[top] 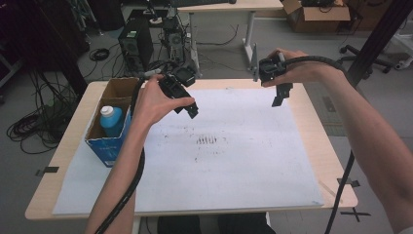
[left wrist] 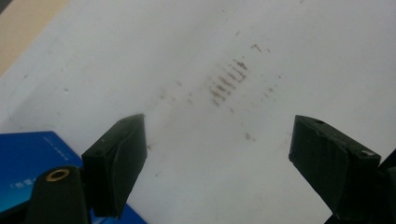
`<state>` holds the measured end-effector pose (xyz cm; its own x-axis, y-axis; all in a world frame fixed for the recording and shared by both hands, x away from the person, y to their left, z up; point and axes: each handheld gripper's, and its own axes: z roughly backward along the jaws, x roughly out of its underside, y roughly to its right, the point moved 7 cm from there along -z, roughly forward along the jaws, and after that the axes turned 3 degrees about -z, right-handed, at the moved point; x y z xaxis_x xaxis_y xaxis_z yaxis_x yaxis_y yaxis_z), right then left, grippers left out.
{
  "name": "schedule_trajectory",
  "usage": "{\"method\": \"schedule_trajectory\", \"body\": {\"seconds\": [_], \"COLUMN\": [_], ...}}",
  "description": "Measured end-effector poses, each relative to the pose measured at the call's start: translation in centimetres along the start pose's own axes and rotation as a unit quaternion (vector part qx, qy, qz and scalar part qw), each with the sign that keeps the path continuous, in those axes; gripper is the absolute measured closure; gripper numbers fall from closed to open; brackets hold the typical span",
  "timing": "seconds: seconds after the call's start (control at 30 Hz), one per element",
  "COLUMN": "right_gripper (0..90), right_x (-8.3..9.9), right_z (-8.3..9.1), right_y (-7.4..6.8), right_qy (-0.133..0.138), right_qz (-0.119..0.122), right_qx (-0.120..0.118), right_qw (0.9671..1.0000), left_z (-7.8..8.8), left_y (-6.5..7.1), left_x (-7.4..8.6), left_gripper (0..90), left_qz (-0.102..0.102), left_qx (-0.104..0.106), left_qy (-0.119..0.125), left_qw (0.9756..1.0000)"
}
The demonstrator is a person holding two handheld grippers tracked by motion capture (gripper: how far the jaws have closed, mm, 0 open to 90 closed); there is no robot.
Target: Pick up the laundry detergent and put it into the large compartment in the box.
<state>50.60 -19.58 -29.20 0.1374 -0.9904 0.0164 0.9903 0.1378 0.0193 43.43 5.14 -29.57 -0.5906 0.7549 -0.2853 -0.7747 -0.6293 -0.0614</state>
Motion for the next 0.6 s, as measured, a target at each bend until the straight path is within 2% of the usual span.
{"method": "schedule_trajectory", "body": {"seconds": [0.07, 0.23, 0.33, 0.43, 0.6], "right_gripper": [6.5, 6.4, 6.4, 6.4, 6.4], "right_x": [0.1, 0.2, 0.3, 0.4, 0.5], "right_z": [0.0, -0.1, -0.3, -0.3, -0.3], "right_y": [-0.1, -0.2, -0.4, -0.5, -0.5], "right_qy": [0.000, 0.003, 0.002, 0.003, 0.005], "right_qz": [-0.001, -0.001, -0.003, -0.005, -0.006], "right_qx": [0.000, 0.000, -0.002, -0.003, -0.003], "right_qw": [1.0000, 1.0000, 1.0000, 1.0000, 1.0000], "left_z": [-0.6, -2.3, -3.2, -3.9, -4.9], "left_y": [0.5, 1.6, 2.0, 2.4, 3.2], "left_x": [-0.1, 0.0, 0.0, 0.1, 0.4], "left_gripper": [17.7, 16.7, 13.0, 7.2, 4.6], "left_qz": [-0.019, -0.041, -0.047, -0.065, -0.102], "left_qx": [0.008, 0.026, 0.025, 0.030, 0.048], "left_qy": [-0.014, -0.043, -0.052, -0.052, -0.061], "left_qw": [0.9997, 0.9979, 0.9972, 0.9961, 0.9917]}}
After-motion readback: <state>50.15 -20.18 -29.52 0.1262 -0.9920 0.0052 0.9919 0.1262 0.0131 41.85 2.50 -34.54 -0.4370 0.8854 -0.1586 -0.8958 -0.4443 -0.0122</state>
